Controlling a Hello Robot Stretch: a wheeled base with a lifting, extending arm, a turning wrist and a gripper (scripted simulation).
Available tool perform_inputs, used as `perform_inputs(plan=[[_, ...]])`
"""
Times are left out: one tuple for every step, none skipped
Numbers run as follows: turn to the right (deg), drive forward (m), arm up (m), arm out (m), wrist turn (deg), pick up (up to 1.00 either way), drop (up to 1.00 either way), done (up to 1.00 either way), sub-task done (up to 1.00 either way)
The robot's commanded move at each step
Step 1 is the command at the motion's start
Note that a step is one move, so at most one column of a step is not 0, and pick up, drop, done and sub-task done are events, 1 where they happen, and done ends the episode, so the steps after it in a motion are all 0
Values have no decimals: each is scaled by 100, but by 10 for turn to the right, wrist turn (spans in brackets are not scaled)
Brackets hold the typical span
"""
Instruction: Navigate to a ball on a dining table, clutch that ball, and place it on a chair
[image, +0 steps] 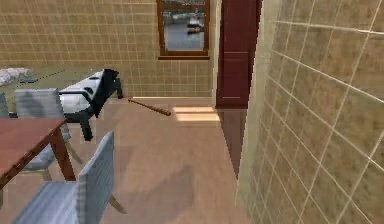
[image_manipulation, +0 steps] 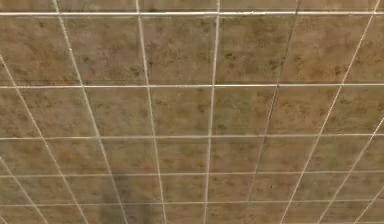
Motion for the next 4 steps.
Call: perform_inputs(plan=[[30,0,0,0,0,0,0,0,0],[0,100,0,0,0,0,0,0,0],[0,60,0,0,0,0,0,0,0],[-450,0,0,0,0,0,0,0,0]])
